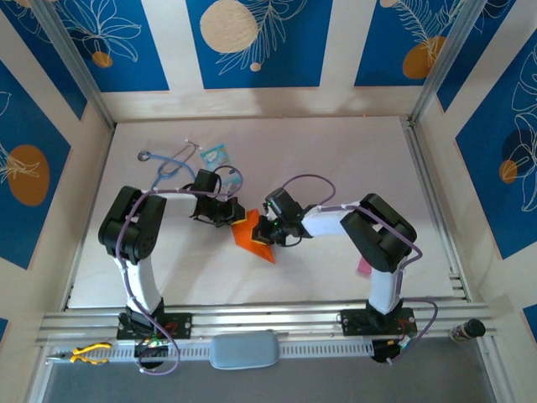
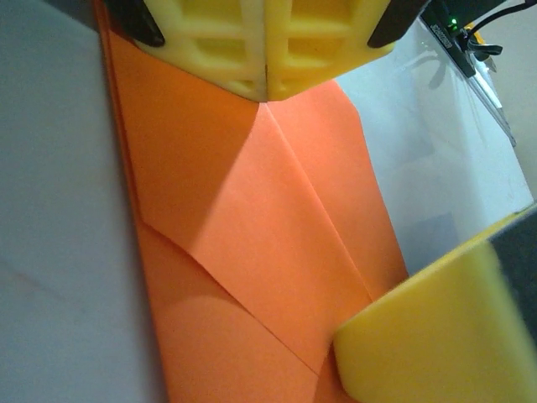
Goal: Fold a paper plane with a square sheet of paper (pick it up from the middle)
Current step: Fourth fold the wing at the center of the table.
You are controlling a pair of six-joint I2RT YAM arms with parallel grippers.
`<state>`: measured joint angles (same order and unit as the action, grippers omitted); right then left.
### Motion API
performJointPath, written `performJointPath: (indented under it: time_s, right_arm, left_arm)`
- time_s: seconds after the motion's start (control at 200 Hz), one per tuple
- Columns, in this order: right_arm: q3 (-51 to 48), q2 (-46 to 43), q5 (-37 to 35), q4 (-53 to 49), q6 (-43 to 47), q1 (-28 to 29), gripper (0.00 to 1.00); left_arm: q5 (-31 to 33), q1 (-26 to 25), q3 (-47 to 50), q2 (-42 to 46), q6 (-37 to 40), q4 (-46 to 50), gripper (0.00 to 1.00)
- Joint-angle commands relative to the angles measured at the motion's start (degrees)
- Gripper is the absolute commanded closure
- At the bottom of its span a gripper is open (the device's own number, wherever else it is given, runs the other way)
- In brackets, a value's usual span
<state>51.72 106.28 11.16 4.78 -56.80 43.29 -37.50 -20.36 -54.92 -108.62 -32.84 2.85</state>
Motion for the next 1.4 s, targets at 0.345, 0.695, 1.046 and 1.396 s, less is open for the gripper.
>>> performJointPath:
  time_s: [0.345,0.695,1.046,1.396]
  right_arm:
    - [-18.6,-11.9,-1.5,1.3,-1.2,2.6,0.95]
    - [-23.9,-19.9,-3.3,-0.6,-3.7,3.2,0.94]
    - [-22.4,-22.6,-5.2,-2.4,-11.0,2.9,0.76]
    - [-21.7,-20.0,-4.6,0.4,-13.1,2.2,0.72]
  left_arm:
    - [3.0,1.0,0.4,-1.9,1.1,2.4,1.0]
    - [2.7,1.4,0.6,-1.7,0.2,2.0,1.0]
    - [2.1,1.7,0.7,-1.7,-1.7,1.9,1.0]
    - [2.7,1.8,0.2,-1.6,-1.4,3.1,1.0]
